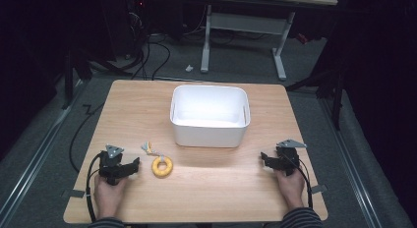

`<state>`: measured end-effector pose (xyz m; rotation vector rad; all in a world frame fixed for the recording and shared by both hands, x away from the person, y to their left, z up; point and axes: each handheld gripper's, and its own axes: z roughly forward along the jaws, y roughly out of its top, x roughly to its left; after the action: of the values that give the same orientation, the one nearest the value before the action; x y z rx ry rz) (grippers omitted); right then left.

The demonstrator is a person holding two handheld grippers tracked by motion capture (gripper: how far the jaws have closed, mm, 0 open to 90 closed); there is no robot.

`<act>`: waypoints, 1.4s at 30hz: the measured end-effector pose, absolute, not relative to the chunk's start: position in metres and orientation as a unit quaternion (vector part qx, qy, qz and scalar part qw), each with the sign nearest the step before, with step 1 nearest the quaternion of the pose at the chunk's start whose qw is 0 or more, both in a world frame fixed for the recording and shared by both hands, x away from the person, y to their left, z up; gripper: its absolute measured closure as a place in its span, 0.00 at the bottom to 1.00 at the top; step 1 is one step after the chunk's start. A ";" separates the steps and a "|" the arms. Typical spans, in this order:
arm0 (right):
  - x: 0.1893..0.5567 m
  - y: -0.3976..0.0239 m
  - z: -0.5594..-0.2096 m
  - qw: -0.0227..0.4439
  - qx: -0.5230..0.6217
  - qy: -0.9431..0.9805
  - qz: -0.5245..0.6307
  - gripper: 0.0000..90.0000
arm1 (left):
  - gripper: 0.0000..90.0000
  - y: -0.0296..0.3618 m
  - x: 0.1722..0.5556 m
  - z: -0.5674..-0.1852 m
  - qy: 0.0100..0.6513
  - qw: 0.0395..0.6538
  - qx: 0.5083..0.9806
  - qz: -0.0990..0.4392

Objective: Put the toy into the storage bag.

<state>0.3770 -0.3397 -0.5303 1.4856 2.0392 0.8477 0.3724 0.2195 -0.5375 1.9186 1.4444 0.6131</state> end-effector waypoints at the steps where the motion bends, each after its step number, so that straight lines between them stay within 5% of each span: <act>1: 0.377 -0.340 -0.530 0.238 0.542 0.744 0.309 0.31 | 0.23 0.219 0.372 -0.537 0.551 0.325 0.732 0.234; 13: 0.377 -0.340 -0.530 0.238 0.541 0.745 0.310 0.31 | 0.16 0.219 0.373 -0.538 0.541 0.323 0.742 0.228; 42: 0.376 -0.339 -0.530 0.237 0.540 0.745 0.310 0.31 | 0.25 0.224 0.361 -0.507 0.541 0.352 0.745 0.167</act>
<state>0.3755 -0.3394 -0.5304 1.4811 2.0435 0.8510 0.3613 0.2243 -0.5072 1.9289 1.3993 0.4332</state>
